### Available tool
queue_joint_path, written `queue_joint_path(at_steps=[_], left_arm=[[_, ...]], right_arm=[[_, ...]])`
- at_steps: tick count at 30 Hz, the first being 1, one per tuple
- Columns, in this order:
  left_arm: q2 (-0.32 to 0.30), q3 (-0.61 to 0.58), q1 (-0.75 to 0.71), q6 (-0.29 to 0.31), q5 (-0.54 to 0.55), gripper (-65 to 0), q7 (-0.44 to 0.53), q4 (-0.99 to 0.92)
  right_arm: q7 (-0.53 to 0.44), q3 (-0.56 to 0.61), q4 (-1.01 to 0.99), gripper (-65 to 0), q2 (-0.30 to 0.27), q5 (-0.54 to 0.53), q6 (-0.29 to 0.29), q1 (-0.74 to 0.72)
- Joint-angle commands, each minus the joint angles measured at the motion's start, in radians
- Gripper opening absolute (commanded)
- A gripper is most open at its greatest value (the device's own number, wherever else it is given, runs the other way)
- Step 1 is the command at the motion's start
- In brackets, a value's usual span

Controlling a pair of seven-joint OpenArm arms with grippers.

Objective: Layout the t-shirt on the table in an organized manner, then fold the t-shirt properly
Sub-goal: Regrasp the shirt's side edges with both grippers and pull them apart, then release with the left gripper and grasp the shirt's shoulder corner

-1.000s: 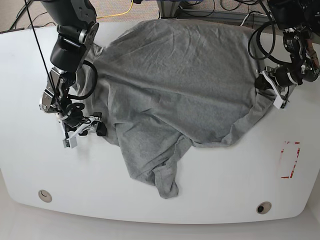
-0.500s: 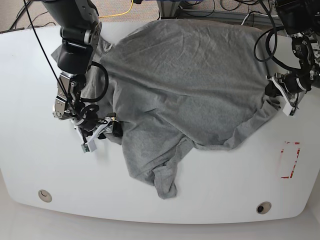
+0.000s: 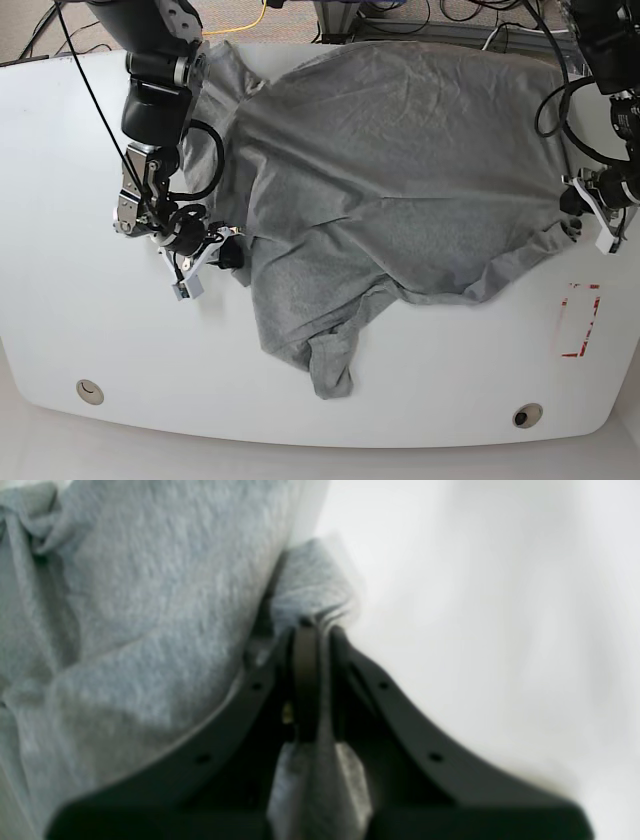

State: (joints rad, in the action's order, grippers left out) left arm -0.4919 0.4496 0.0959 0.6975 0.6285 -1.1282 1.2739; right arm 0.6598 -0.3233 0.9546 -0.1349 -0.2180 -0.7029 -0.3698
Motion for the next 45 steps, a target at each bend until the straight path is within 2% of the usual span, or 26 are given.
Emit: queue_joint_path(at_steps=[1,6,11,17,25,38,40,43,45], left_arm=[[-0.054,0.004,0.049,0.001,0.012,-63.1,0.044,-0.038],[-0.089,-0.001,0.101,0.001,-0.003,-62.9,0.072,-0.127],[-0.087,-0.001,0.172,0.001,-0.103,-62.8,0.076,-0.181],[-0.063,-0.054,0.235,0.001,-0.187,-62.8,0.081,-0.21],[-0.035,-0.131,0.241,0.001,-0.193,-62.8,0.132,-0.21],[0.02,-0.136,0.264,0.001,-0.193,-62.2,0.132,-0.208],[0.02,-0.136,0.273,0.001,-0.193,-59.2,0.13,-0.208],[0.02,-0.136,0.281,0.001,-0.19,-49.3,0.13,-0.208],[0.02,-0.136,0.282,0.001,-0.187,-40.1,0.13,-0.205]], right_arm=[[0.001,-0.004,0.04,-64.5,-0.041,0.004,0.005,-0.021],[0.005,-0.006,0.089,-65.0,-0.081,0.004,0.005,-0.015],[0.005,-0.009,0.097,-65.0,-0.127,0.002,0.005,-0.005],[0.007,-0.118,0.097,-65.0,-0.15,0.012,0.005,0.024],[0.007,-0.185,0.097,-65.0,-0.168,0.007,0.005,0.088],[0.007,-0.19,0.119,-65.0,-0.174,0.002,0.005,0.136],[0.007,-0.19,0.119,-65.0,-0.174,0.002,0.005,0.137],[0.007,-0.19,0.119,-65.0,-0.174,0.002,0.005,0.137],[0.007,-0.19,0.119,-65.0,-0.174,0.002,0.005,0.137]])
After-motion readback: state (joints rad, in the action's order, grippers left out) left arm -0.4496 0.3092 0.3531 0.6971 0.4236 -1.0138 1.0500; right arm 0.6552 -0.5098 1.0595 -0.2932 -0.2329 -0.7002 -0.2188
